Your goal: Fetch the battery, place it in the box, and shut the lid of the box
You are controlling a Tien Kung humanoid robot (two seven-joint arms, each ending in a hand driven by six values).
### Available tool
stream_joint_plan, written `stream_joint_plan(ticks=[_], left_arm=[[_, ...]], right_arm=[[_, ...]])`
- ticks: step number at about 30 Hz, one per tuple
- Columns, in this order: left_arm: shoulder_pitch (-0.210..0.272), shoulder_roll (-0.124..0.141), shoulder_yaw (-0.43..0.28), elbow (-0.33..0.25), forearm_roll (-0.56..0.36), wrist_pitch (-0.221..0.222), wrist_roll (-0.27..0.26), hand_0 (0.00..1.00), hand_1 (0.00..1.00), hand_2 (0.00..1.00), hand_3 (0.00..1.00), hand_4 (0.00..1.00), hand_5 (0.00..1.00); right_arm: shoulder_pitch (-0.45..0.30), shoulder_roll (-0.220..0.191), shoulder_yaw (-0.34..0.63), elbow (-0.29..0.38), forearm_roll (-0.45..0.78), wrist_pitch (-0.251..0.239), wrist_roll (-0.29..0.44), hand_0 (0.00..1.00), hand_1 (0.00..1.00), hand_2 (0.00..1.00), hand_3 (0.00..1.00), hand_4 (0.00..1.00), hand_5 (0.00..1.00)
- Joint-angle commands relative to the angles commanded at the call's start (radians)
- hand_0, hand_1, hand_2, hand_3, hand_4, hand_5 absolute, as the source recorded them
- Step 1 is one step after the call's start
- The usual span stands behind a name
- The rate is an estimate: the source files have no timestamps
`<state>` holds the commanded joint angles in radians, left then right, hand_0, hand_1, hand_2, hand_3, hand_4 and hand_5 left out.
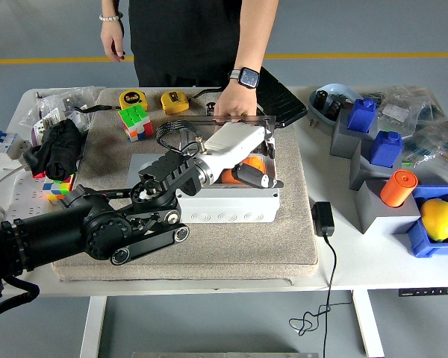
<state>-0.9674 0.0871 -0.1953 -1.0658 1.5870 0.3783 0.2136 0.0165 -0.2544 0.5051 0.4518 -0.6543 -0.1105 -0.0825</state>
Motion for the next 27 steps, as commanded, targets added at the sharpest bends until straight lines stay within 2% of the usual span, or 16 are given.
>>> stream_joint_plan(ticks=[4, 6, 7, 13, 18, 19, 23, 27], left_arm=[[0.012, 0.011, -0.029, -0.035, 0.008, -0.008, 0.004, 0.305, 0.526, 0.527, 0.504, 0.998, 0.471], [0.025, 0.024, -0.058, -0.073, 0.010, -0.001, -0.003, 0.305, 0.526, 0.527, 0.504, 0.998, 0.471], [0.030, 0.030, -0.071, -0.091, 0.004, 0.006, -0.010, 0.280, 0.459, 0.476, 0.486, 0.998, 0.482], [0.068, 0.063, -0.164, -0.182, -0.035, 0.068, -0.073, 0.283, 0.453, 0.468, 0.483, 0.998, 0.493], [0.104, 0.095, -0.253, -0.247, -0.054, 0.149, -0.161, 0.283, 0.453, 0.468, 0.483, 0.998, 0.493], [0.109, 0.100, -0.266, -0.256, -0.055, 0.159, -0.172, 0.340, 0.506, 0.488, 0.496, 0.998, 0.488], [0.132, 0.124, -0.298, -0.282, -0.050, 0.146, -0.162, 0.340, 0.506, 0.488, 0.496, 0.998, 0.488], [0.152, 0.148, -0.280, -0.273, -0.054, 0.131, -0.152, 0.348, 0.518, 0.499, 0.497, 0.998, 0.490]], right_arm=[[-0.001, 0.001, 0.004, 0.000, -0.001, 0.000, 0.000, 0.619, 0.664, 0.673, 0.576, 0.940, 0.450], [-0.001, 0.001, 0.005, 0.000, -0.002, 0.000, 0.000, 0.619, 0.664, 0.673, 0.576, 0.940, 0.450], [-0.002, 0.001, 0.006, 0.000, -0.002, 0.000, 0.000, 0.621, 0.663, 0.673, 0.576, 0.940, 0.452], [-0.004, 0.002, 0.008, 0.000, -0.002, 0.000, 0.000, 0.618, 0.663, 0.674, 0.575, 0.940, 0.451], [-0.005, 0.002, 0.007, -0.001, -0.003, 0.000, 0.000, 0.618, 0.663, 0.674, 0.575, 0.940, 0.451], [-0.005, 0.002, 0.007, -0.001, -0.003, 0.000, 0.000, 0.619, 0.663, 0.673, 0.574, 0.940, 0.451], [-0.006, 0.003, 0.008, 0.000, -0.004, 0.000, -0.001, 0.619, 0.663, 0.673, 0.574, 0.940, 0.451], [-0.006, 0.002, 0.011, 0.001, -0.005, 0.000, -0.001, 0.620, 0.663, 0.673, 0.574, 0.940, 0.451]])
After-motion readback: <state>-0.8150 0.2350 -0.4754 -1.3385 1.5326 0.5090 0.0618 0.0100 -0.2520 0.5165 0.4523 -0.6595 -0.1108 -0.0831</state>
